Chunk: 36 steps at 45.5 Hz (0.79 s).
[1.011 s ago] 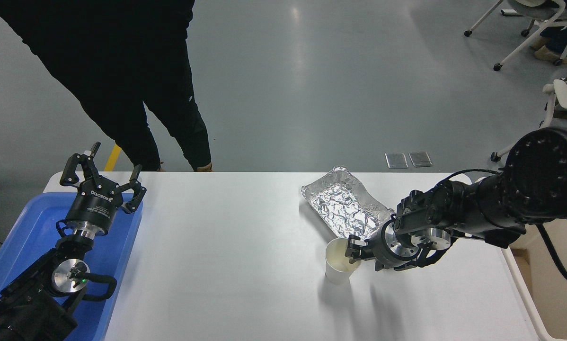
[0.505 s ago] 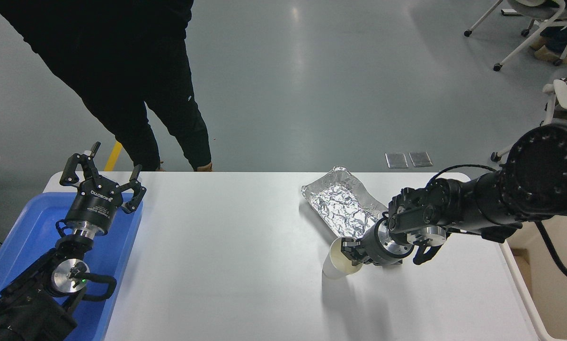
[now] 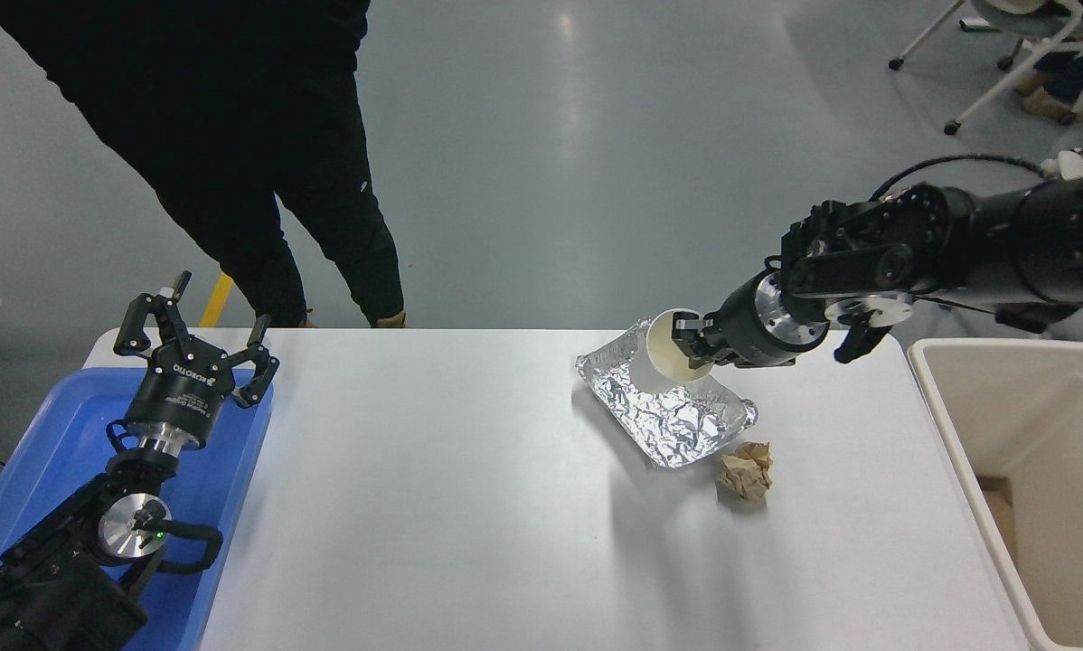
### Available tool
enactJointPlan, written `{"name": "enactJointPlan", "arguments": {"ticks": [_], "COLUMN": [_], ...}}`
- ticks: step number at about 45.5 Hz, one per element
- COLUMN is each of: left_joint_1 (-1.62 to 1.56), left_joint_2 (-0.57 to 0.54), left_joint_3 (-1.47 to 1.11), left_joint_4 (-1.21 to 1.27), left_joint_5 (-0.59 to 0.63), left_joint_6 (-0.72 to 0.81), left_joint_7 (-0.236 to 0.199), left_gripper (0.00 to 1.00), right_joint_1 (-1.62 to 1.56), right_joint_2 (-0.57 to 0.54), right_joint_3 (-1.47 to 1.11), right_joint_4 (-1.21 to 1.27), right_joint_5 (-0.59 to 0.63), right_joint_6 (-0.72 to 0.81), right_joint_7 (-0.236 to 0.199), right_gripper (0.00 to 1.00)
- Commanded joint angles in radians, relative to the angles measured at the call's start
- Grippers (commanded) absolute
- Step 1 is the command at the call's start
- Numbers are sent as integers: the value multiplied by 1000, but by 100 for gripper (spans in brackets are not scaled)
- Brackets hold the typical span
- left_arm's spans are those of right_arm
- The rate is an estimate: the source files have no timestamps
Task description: Pick up paper cup place in dustbin
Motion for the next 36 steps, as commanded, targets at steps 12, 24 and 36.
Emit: {"name": "enactJointPlan", "arguments": {"ticks": [12,24,36], "left_joint_1": [0,0,0], "left_joint_2": [1,1,0], "left_joint_3": [0,0,0], "left_joint_4": [0,0,0], "left_joint_5": [0,0,0], "left_joint_6": [1,1,1], "left_joint_7": [0,0,0], "left_gripper": [98,98,98], "right_joint_1": [226,162,-223], "right_joint_2": [-185,-203,-205], "right_joint_3": [2,-12,-14], "right_joint_4": [9,-31,-512], "right_joint_5": [-2,-25,-3], "right_joint_6": [112,89,91], "right_joint_7": [0,0,-5], "right_gripper": [0,0,0]}}
